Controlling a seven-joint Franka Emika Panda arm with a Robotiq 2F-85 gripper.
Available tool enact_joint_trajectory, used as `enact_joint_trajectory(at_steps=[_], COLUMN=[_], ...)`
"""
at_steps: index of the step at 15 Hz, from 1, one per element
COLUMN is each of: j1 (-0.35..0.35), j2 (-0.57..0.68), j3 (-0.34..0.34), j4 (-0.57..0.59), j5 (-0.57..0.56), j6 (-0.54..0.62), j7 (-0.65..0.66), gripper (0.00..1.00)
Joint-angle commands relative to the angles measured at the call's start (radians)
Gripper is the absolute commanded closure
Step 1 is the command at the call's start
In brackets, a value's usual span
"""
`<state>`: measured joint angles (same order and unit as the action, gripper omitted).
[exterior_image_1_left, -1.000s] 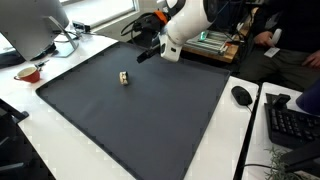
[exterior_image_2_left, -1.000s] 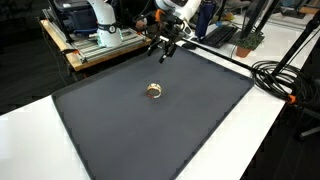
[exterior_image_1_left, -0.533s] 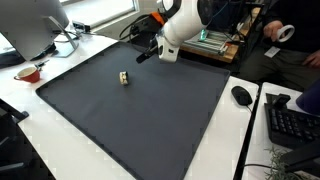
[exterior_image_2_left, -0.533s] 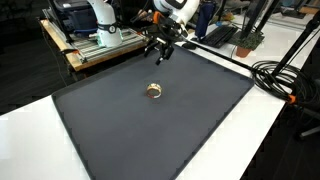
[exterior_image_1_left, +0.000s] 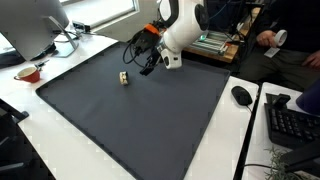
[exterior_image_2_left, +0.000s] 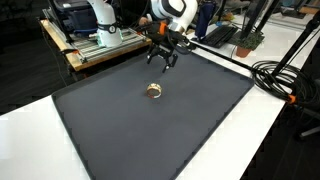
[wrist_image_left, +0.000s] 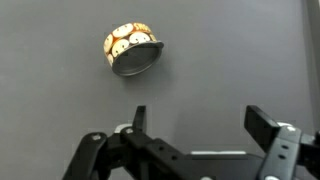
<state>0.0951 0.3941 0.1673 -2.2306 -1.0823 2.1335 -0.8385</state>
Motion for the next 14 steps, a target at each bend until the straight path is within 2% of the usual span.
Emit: enact_joint_trajectory(at_steps=[1, 3, 5, 6, 10, 14], j1=[-0.010, -0.002, -0.003, -0.018, -0.076, -0.120], j2=[0.039, 0.028, 0.031, 0.039, 0.031, 0.001], j3=[-0.020, -0.015, -0.017, -0.021, -0.035, -0.061], j4=[0.038, 0.023, 0.030, 0.037, 0.023, -0.011], j5=[-0.089, -0.049, -0.057, -0.075, -0.083, -0.057], j6=[0.042, 0.025, 0.033, 0.082, 0.239, 0.308], j7=[-0.108, -0.075, -0.087, -0.096, -0.245, -0.351], gripper=[0.00, 0.00, 0.00, 0.00, 0.00, 0.00])
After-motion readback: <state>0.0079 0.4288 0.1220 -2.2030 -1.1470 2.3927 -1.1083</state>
